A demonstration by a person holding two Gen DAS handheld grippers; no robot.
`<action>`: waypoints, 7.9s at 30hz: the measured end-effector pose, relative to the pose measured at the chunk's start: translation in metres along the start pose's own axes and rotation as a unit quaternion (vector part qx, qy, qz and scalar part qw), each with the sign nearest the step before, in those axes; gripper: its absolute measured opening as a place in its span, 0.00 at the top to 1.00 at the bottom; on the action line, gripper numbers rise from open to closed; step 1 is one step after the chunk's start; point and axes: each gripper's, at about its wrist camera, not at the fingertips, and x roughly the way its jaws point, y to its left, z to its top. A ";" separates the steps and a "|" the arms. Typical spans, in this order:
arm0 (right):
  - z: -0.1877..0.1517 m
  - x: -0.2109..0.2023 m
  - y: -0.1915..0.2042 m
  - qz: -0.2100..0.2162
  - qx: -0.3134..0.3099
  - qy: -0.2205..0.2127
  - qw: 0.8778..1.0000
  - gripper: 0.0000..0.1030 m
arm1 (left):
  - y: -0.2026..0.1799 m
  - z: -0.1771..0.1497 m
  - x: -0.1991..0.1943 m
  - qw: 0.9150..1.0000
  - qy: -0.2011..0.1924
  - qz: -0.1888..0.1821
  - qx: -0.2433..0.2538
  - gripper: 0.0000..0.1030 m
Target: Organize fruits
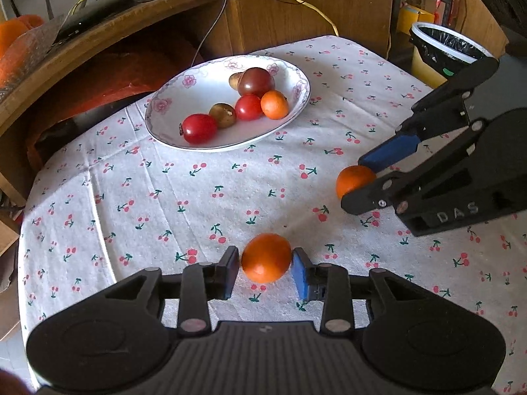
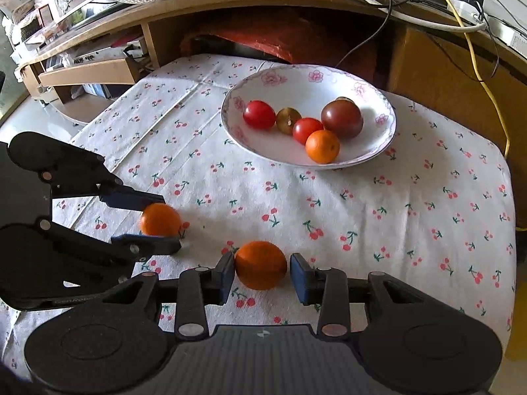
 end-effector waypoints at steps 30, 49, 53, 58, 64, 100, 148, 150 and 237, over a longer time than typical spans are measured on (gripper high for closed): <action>-0.002 0.006 0.000 0.012 -0.009 0.023 1.000 0.70 | 0.000 -0.004 -0.005 1.000 0.006 0.004 -0.006 0.57; 0.013 -0.006 0.000 -0.003 -0.009 -0.009 1.000 0.73 | -0.003 0.019 -0.008 1.000 -0.017 0.013 0.000 0.61; 0.019 -0.008 -0.004 -0.007 -0.003 -0.020 1.000 0.73 | 0.000 0.029 -0.008 0.999 -0.026 0.021 -0.004 0.61; 0.029 -0.009 -0.008 -0.011 0.003 -0.035 0.999 0.72 | 0.003 0.045 -0.005 0.999 -0.039 0.031 -0.005 0.62; 0.043 -0.007 -0.020 -0.024 0.017 -0.055 0.998 0.72 | 0.011 0.064 0.004 0.998 -0.050 0.044 -0.013 0.62; 0.067 0.032 -0.048 -0.034 0.019 -0.066 0.997 0.70 | 0.029 0.092 0.052 0.996 -0.049 0.071 -0.023 0.62; 0.031 -0.013 -0.037 -0.062 0.096 -0.072 0.991 0.60 | 0.021 0.072 0.005 0.992 -0.067 0.062 -0.085 0.49; 0.027 -0.018 -0.033 -0.061 0.099 -0.072 0.991 0.60 | 0.018 0.067 -0.001 0.992 -0.066 0.061 -0.091 0.48; -0.065 -0.097 0.034 -0.054 0.149 -0.093 0.983 0.54 | -0.044 -0.020 -0.093 0.965 -0.117 0.157 -0.175 0.00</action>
